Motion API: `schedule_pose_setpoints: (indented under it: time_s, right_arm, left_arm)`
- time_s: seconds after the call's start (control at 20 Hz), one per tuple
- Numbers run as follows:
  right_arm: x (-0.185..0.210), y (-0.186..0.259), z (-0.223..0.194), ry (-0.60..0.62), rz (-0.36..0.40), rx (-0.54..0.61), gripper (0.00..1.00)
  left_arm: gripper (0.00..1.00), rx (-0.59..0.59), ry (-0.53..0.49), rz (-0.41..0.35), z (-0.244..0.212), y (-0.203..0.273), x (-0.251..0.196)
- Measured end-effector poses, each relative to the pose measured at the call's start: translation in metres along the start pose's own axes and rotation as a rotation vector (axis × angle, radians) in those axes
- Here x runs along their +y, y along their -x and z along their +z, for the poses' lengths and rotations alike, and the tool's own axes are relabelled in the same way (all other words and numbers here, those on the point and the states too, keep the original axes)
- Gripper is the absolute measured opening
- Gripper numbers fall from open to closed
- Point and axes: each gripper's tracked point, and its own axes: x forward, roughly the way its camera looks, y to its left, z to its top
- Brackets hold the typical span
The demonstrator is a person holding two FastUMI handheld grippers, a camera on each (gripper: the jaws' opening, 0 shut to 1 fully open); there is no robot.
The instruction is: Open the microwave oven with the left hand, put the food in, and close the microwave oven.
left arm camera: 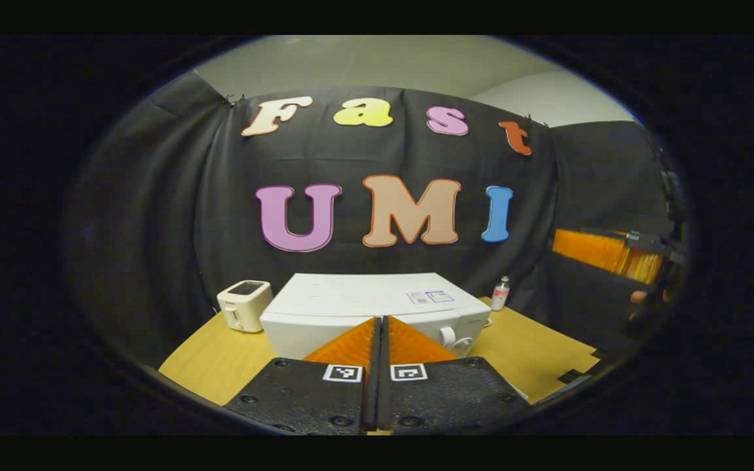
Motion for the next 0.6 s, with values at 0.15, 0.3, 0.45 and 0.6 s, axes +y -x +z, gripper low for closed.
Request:
schedule_pose_setpoints:
  time_s: [0.15, 0.3, 0.45, 0.6]
  right_arm:
    - [0.005, 0.004, 0.007, -0.002, 0.001, -0.017, 0.96]
    - [0.013, 0.012, 0.007, -0.005, 0.011, -0.014, 0.97]
    - [0.020, 0.022, 0.012, -0.007, 0.016, -0.020, 0.97]
    - [0.022, 0.031, 0.019, 0.011, 0.012, -0.033, 0.96]
  left_arm:
    - [0.01, -0.063, -0.061, 0.028, 0.038, 0.018, 0.007]
    - [0.67, -0.131, -0.067, 0.052, 0.056, 0.030, 0.004]
    - [0.94, -0.104, -0.041, 0.051, 0.045, 0.037, -0.004]
    - [0.94, -0.084, -0.020, 0.027, 0.040, 0.045, -0.012]
